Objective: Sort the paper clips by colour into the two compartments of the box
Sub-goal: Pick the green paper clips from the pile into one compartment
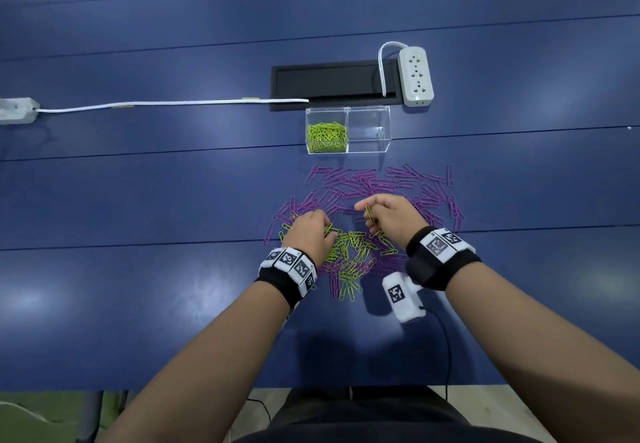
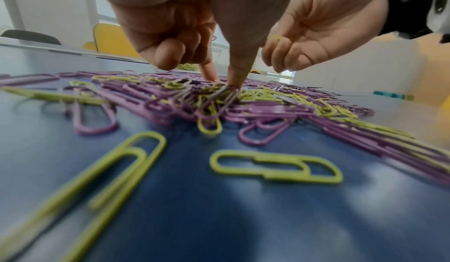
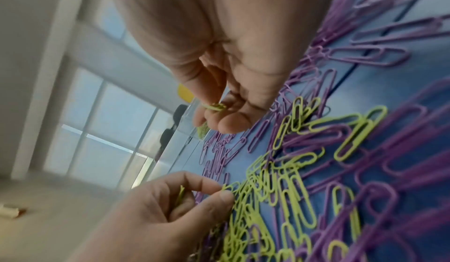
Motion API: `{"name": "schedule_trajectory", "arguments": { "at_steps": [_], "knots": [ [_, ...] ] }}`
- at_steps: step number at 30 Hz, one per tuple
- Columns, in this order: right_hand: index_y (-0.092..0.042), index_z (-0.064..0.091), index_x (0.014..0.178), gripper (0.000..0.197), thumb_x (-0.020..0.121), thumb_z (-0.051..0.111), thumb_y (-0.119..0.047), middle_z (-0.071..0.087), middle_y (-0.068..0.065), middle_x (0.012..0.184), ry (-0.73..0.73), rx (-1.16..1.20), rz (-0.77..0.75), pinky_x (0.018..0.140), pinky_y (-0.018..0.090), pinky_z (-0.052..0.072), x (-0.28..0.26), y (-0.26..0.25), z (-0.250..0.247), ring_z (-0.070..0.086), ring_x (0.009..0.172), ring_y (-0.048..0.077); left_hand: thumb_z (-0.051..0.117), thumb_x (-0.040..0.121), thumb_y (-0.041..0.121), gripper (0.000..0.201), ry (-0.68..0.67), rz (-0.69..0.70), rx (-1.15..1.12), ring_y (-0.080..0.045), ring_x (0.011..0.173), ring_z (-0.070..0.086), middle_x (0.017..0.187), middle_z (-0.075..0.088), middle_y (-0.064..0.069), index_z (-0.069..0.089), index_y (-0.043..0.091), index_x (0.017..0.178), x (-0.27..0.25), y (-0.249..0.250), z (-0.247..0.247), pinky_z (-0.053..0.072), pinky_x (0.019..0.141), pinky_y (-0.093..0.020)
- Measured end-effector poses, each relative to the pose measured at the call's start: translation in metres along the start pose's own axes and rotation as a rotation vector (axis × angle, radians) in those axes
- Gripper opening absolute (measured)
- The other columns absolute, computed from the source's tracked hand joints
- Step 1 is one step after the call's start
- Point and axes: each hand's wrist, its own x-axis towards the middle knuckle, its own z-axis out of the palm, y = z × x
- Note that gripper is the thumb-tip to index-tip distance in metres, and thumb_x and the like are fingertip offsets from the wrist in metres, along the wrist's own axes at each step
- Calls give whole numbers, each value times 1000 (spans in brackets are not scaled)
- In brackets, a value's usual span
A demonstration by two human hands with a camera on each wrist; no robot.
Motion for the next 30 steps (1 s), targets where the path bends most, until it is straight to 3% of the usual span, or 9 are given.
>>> {"name": "schedule_trajectory", "arguments": {
  "at_steps": [3, 5, 9, 11, 14, 17, 21, 24, 30],
  "knots": [
    [-2, 58, 80, 34, 81, 27, 12, 48, 9, 67, -75, 342, 130, 52, 28, 41, -5, -4, 2, 46, 56, 18, 55, 93, 29, 22, -5, -5, -4, -24, 105, 55, 111, 60, -6, 56, 12, 107, 3, 3, 0, 41, 86, -33],
    [-3, 57, 78, 24, 86, 35, 6, 48, 9, 66, -86, 376, 155, 52, 29, 40, -5, -3, 3, 45, 56, 19, 54, 94, 26, 18, -24, -24, -17, -25, 103, 55, 110, 61, -7, 56, 12, 105, 6, 3, -1, 42, 84, -34],
    [-11, 63, 84, 8, 84, 62, -18, 59, 3, 75, -40, -349, -75, 64, 26, 44, 1, 6, 7, 52, 65, 14, 54, 93, 26, 10, -60, -85, -61, -24, 93, 57, 99, 62, -4, 56, 16, 95, 8, 1, -5, 40, 77, -32],
    [-13, 64, 94, 13, 84, 64, -21, 55, -1, 86, -51, -684, -208, 74, 23, 40, 2, 10, 14, 50, 77, 13, 54, 92, 27, 10, -62, -119, -112, -23, 89, 57, 90, 61, -1, 55, 17, 90, 8, -1, -6, 42, 76, -32],
    [-13, 58, 111, 28, 86, 61, -25, 49, 4, 106, -91, -884, -337, 88, 31, 43, 3, 20, 26, 50, 95, 19, 52, 92, 26, 11, -60, -114, -207, -21, 79, 54, 75, 53, 5, 53, 17, 86, 9, -2, -9, 42, 71, -31],
    [-10, 58, 118, 33, 88, 60, -23, 48, 9, 111, -86, -927, -378, 91, 37, 44, 1, 26, 32, 50, 106, 25, 50, 94, 24, 12, -52, -165, -344, -15, 68, 48, 69, 48, 8, 50, 17, 85, 7, -2, -19, 36, 67, -29],
    [-5, 62, 103, 18, 90, 55, -17, 51, 11, 106, -101, -930, -419, 93, 40, 44, -1, 28, 35, 51, 105, 27, 54, 80, 18, 10, -19, -275, -751, -16, 52, 39, 62, 50, 2, 49, 19, 71, 2, -14, -21, 33, 57, -30],
    [-7, 59, 96, 11, 91, 53, -16, 51, 9, 104, -114, -887, -355, 94, 36, 42, 1, 32, 36, 50, 103, 25, 46, 80, -3, 19, -30, -331, -1031, -10, 40, 33, 58, 46, -6, 46, 14, 71, -4, -21, -22, 27, 44, -23],
    [-12, 58, 93, 10, 94, 52, -19, 52, 1, 97, -145, -779, -227, 85, 30, 43, -7, 26, 30, 52, 89, 18, 27, 79, -18, 34, -112, -304, -1094, -3, 31, 33, 54, 46, -10, 46, 6, 64, -17, -23, -24, 25, 34, -16]
  ]
}}
